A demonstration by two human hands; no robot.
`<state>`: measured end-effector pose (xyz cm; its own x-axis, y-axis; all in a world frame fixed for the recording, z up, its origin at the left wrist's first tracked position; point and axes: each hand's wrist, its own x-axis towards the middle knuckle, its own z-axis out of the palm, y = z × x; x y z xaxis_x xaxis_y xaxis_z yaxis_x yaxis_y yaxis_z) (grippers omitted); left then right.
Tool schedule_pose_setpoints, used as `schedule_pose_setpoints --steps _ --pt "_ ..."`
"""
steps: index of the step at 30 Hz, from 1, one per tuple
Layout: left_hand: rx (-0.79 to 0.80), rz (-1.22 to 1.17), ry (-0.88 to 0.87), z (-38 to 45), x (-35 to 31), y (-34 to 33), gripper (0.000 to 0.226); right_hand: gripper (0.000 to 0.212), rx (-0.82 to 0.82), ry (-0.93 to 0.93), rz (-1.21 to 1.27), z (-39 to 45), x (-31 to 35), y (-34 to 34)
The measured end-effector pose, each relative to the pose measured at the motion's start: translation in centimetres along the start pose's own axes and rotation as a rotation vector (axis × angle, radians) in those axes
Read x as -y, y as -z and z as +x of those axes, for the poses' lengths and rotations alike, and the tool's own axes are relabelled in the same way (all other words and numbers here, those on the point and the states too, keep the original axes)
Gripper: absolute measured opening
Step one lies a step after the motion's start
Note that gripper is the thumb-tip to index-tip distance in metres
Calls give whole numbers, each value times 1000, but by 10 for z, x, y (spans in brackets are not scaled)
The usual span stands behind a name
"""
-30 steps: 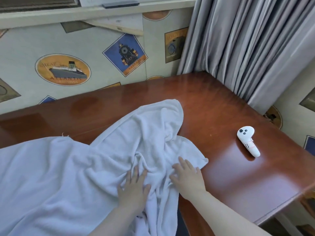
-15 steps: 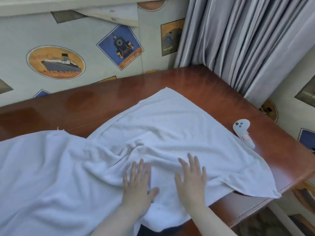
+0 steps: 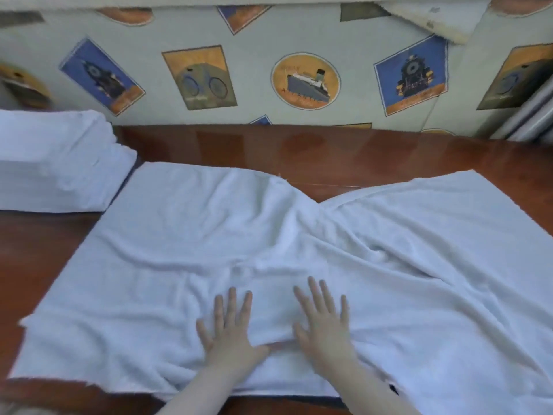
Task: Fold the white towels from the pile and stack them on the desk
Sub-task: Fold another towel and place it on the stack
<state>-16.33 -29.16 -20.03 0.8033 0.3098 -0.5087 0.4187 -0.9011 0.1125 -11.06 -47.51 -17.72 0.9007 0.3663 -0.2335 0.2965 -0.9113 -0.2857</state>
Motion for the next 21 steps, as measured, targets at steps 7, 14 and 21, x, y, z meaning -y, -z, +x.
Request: schedule_pose_setpoints --steps 7,14,21 --pt "-41 -69 -7 -5 160 15 124 67 -74 -95 -11 -6 106 -48" --pt "-85 -119 193 -3 313 50 95 60 -64 164 36 32 287 -97" --pt "-60 -129 420 10 370 77 90 72 94 204 19 39 350 -131"
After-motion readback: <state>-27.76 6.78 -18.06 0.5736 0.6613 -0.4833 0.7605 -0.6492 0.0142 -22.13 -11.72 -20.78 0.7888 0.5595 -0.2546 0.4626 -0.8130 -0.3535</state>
